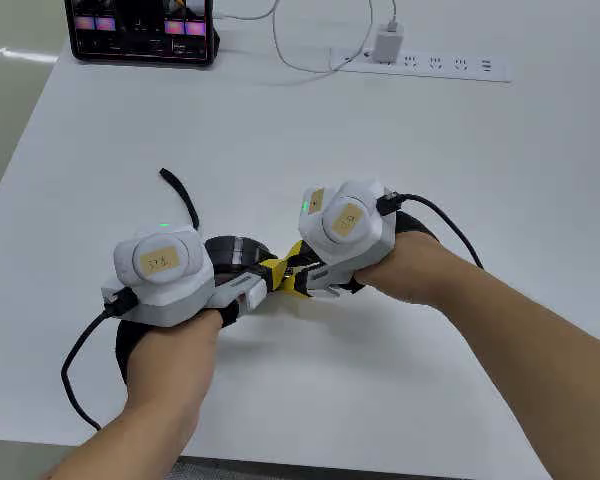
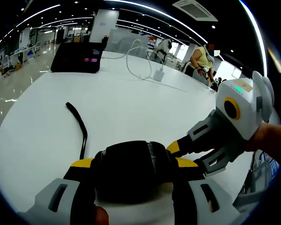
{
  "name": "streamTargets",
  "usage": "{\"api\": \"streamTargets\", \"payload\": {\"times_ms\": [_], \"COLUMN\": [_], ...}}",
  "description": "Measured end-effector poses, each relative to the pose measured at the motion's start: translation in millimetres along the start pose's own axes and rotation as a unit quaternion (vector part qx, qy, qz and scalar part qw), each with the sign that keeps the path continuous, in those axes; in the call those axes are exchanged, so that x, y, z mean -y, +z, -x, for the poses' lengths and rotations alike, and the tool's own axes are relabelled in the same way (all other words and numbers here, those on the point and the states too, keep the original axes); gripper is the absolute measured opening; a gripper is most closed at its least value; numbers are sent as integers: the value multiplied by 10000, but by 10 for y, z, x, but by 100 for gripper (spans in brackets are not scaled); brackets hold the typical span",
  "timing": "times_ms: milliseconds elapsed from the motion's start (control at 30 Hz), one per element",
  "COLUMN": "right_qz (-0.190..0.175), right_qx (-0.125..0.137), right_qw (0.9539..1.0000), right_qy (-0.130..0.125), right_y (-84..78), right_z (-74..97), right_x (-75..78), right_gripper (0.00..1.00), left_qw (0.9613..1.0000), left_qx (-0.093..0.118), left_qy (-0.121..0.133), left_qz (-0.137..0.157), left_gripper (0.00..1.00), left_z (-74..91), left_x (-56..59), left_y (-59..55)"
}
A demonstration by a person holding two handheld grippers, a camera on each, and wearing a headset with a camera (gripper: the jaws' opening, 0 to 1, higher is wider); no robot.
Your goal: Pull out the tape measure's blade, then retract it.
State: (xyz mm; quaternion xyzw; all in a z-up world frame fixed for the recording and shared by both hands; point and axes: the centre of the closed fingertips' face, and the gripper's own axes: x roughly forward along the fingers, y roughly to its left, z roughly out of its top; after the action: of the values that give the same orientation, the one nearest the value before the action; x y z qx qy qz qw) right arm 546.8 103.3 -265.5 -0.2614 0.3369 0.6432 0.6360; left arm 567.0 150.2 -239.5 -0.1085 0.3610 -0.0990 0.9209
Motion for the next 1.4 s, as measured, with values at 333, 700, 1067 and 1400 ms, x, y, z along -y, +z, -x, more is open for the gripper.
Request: {"api": "streamTargets", "payload": {"times_ms": [333,700,1067,1400], "right_qz": [-97,-160,-323,-425], "right_qx": [33,67,200,257], "right_qw": [9999,9998,9988,9975], "right_qy": [-54,-102,-296,-494], "right_y": [5,2,9,-43], "right_z": [19,61,194,347], "right_x": [32,19,49,69], "right_gripper": [23,28,36,40], "left_qw": [10000,9999,9993,9978], "left_qx": [44,86,164,225], "left_qy": [-57,-85,-152,-298], "left_qz": [43,-32,-286,-550], "left_gripper": [67,66,67,68], "left_z": [4,32,94,197], "left_x": [32,43,49,41], "left_y": [28,59,145,181]}}
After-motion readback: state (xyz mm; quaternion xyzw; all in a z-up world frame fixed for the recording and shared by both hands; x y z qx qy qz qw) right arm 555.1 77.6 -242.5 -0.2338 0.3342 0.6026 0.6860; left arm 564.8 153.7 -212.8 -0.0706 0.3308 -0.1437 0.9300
